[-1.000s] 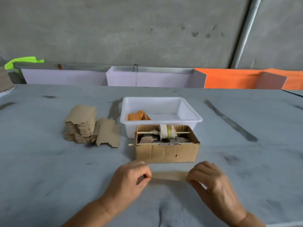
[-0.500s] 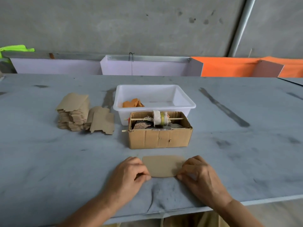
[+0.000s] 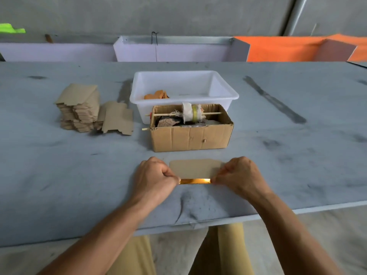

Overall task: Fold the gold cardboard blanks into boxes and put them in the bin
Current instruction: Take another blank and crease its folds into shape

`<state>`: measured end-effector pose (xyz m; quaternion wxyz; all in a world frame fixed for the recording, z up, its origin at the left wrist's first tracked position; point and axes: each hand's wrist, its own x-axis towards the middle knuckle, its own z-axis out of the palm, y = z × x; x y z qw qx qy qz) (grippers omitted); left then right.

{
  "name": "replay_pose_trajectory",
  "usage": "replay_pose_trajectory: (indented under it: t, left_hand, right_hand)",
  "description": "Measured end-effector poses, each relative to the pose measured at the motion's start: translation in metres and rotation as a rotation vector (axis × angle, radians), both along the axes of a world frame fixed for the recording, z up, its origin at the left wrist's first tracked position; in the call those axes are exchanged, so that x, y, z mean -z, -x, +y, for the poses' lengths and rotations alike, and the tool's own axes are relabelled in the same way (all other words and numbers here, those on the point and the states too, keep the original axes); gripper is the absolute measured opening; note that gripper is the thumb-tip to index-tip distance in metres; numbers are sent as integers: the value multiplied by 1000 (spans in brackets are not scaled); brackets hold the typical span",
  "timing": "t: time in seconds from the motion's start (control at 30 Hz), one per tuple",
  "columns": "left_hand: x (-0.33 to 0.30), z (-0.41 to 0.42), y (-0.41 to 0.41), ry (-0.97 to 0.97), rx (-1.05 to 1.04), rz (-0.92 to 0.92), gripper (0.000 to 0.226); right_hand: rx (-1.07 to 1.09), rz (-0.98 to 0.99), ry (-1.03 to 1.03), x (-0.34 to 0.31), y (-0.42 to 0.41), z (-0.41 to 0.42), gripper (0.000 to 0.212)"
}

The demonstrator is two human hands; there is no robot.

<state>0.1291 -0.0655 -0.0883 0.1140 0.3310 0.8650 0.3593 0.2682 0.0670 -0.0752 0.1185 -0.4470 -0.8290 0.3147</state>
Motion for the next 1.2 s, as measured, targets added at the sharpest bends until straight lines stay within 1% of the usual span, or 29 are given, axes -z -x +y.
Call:
replay_pose_trajectory:
  t: [0.13,0.23,0.3,0.4,0.43,0.47,0.53,0.6,0.67,0.7,0.73,0.77,0.8,0.87,0.93,0.97,1.1,1.2]
  left_hand:
    - [-1,3,-3,4,-42,-23,22]
    - [-1,3,0,-18,-60,-55,29]
    - [-2,1,1,-37,-51,-60,29]
    - [-2,-3,1,-42,14,-19,27]
    - [-2,-4,-1,-45,48,33,26]
    - [0,-5,-3,-58,88,130,26]
    - [1,-6,-11,-107,213,404,27]
    - [-1,-7,-19,-156,356,635,26]
    - [-2,-7,-21,-128,449,758,34]
    - [-2,-7,-22,-93,469,779,30]
    - [-2,-7,-22,-62,482,785,22]
    - [-2,-7,-22,-51,483,778,16]
    - [-2,-7,-22,-47,482,753,15]
    - [-2,-7,-23,-34,483,703,17]
    - [-2,-8,-25,-29,483,659,20]
    - [-2,-8,-25,-30,485,645,20]
    - [0,-16,-19,-30,485,600,20]
    - [-2,-20,-12,0,454,463,23]
  right_hand:
    - [16,-53,57,-3,3,2,13]
    - [29,-66,52,-2,5,4,10]
    - [38,-54,61,-1,5,3,7]
    - [43,2,86,-1,3,-1,22]
    - [45,14,90,0,2,-2,26]
    - [49,21,94,1,2,-3,27]
    - [51,40,84,3,2,-4,28]
    - [51,63,65,4,0,-6,23]
    - [23,64,19,5,-2,-9,14]
    - [8,41,-56,6,-4,-12,9]
    - [3,15,-183,6,-4,-16,6]
    - [-9,27,-341,7,-4,-22,7]
    - [-50,67,-464,9,-3,-30,12]
    - [-195,173,-590,13,0,-47,13]
    - [-320,206,-583,20,3,-60,11]
    - [-339,188,-566,23,3,-62,10]
    - [-328,122,-524,26,-13,-52,12]
    - [-243,132,-493,21,-21,-40,31]
